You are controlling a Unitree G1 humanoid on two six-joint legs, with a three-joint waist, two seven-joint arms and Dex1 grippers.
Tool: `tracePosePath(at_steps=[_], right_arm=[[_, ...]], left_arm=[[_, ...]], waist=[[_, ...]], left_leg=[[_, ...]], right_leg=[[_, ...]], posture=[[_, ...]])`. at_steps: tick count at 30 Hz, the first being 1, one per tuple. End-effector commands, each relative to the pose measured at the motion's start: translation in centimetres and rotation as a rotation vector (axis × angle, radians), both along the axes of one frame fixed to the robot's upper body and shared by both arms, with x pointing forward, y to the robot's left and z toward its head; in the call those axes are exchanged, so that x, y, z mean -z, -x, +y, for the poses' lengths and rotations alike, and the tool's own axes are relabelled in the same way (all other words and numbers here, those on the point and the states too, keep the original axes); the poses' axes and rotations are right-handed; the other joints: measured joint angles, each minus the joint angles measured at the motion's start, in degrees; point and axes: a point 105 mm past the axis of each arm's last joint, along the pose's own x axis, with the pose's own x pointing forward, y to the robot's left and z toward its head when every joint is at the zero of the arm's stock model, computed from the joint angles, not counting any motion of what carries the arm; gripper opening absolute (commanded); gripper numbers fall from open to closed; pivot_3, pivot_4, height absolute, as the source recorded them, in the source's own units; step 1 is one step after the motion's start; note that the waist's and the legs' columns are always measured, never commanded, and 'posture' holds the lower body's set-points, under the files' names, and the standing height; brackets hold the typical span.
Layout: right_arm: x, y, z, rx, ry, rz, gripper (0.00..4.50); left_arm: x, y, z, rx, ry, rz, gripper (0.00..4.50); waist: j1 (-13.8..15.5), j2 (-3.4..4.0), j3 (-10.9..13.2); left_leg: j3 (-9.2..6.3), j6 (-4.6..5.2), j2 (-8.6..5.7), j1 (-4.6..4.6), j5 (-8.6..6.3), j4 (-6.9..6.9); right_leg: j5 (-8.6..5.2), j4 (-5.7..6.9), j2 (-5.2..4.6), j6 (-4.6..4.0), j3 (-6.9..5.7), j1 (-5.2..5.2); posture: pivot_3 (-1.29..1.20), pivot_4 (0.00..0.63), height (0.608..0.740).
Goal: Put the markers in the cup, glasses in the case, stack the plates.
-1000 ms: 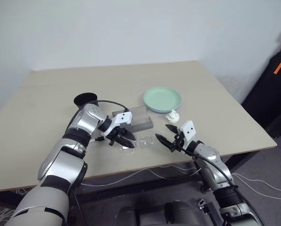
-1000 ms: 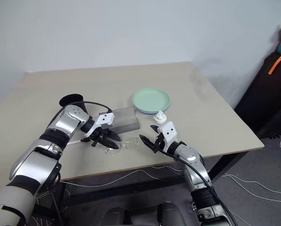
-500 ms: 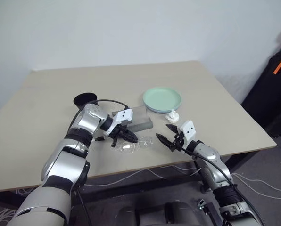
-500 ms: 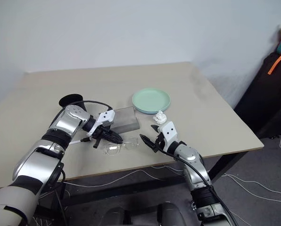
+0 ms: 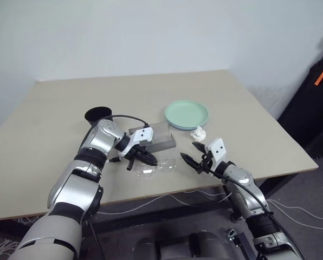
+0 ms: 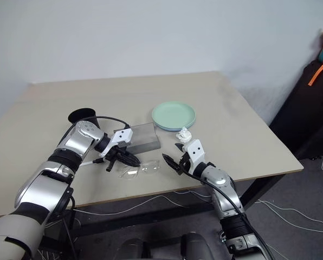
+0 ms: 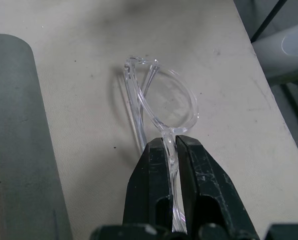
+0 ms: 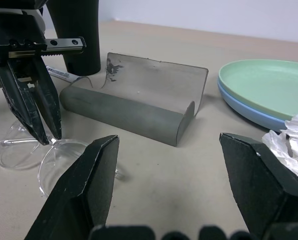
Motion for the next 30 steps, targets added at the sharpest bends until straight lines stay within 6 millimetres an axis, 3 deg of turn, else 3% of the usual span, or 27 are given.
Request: tracePosePath(at_steps=[1, 4, 14, 19, 29, 30], right_arm=[[-1.4, -0.5, 0.0, 0.01, -0.014, -0.057, 3.49], [-1.4, -0.6, 0.0, 0.013, -0.013, -0.057, 3.49], [-1.3, -0.6, -0.1, 0.023, -0.011, -0.058, 3.49], [-1.1, -0.5, 0.1, 0.02, -0.013, -0.055, 3.49], [-1.1, -0.6, 0.2, 0.016, -0.012, -0.056, 3.49], [-1.1, -0.6, 0.2, 0.016, -0.012, -0.056, 3.49]], left_arm=[[0.0, 0.2, -0.1, 0.019, -0.007, -0.004, 0.65], [0.1, 0.0, -0.3, 0.012, -0.008, -0.017, 1.49], [0.2, -0.1, -0.5, 0.003, 0.0, -0.029, 1.49], [-0.4, -0.5, -0.9, -0.015, 0.03, -0.039, 0.31], [-0.9, -0.5, -0.9, -0.009, 0.041, -0.026, 0.31], [-1.1, -0.4, -0.9, -0.009, 0.051, -0.02, 0.15]], waist=[[0.0, 0.0, 0.0], [0.0, 0.0, 0.0], [0.0, 0.0, 0.0], [0.0, 0.01, 0.0], [0.0, 0.01, 0.0], [0.0, 0.01, 0.0]], left_leg=[[0.0, -0.01, 0.0, 0.01, -0.01, 0.0], [0.0, 0.0, 0.0, 0.01, 0.0, 0.0], [-0.01, -0.02, 0.0, 0.0, -0.01, 0.02], [-0.01, -0.02, 0.0, 0.02, -0.01, 0.02], [-0.16, -0.17, -0.02, 0.05, -0.09, 0.1], [-0.16, -0.17, -0.02, 0.05, -0.09, 0.1]], right_leg=[[0.0, 0.0, 0.0, 0.0, 0.0, 0.01], [0.0, 0.01, 0.01, 0.0, 0.0, 0.0], [0.0, 0.01, 0.0, 0.0, 0.0, 0.01], [0.0, 0.01, -0.01, 0.0, -0.01, 0.05], [0.01, 0.02, -0.01, 0.01, -0.07, 0.15], [0.01, 0.03, 0.0, 0.01, -0.08, 0.15]], posture=[[0.0, 0.0, 0.74], [0.0, 0.0, 0.74], [0.0, 0.0, 0.74], [0.0, 0.0, 0.74], [0.0, 0.0, 0.74], [0.0, 0.0, 0.74]])
